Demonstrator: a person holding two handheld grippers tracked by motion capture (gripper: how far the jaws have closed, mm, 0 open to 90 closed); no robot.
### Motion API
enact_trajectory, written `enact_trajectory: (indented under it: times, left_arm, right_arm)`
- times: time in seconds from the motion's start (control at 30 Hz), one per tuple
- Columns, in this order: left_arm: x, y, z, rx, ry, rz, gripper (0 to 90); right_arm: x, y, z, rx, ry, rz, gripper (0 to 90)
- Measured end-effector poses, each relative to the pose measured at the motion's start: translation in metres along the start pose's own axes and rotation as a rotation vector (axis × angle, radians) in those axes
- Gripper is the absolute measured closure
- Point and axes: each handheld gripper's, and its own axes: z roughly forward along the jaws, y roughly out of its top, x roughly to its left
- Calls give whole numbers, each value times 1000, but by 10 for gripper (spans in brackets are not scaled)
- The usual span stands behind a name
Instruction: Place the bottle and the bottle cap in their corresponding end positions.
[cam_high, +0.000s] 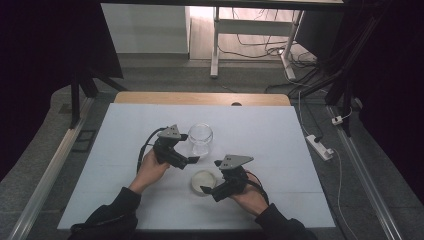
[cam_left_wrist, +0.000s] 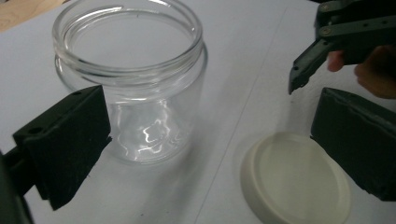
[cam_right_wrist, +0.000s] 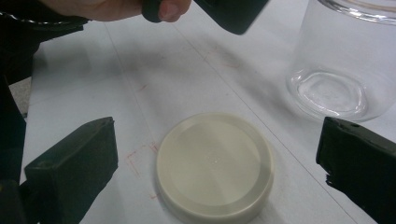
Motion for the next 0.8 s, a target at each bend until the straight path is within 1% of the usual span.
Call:
enact_trajectory:
  times: [0.07, 0.2, 0.37, 0.53, 0.67, 0.8]
  left_arm:
    - [-3, 0, -3, -7, -6, 3, 0]
    - [-9, -1, -9, -6, 12, 18, 0]
    - [-12, -3, -20, -16, 17, 5, 0]
    - [-17, -6, -30, -28, 8, -18, 0]
    - [-21, -9, -36, -31, 20, -16, 0]
    - [-26, -12, -42, -44, 10, -23, 0]
  right_arm:
    - [0, 0, -1, -1, -3, -4, 0]
    - [1, 2, -4, -4, -4, -5, 0]
    - [2, 4, -8, -8, -7, -11, 0]
    - [4, 4, -13, -7, -11, -11, 0]
    - [4, 4, -18, -10, -12, -10, 0]
    - [3, 4, -25, -17, -23, -6, 0]
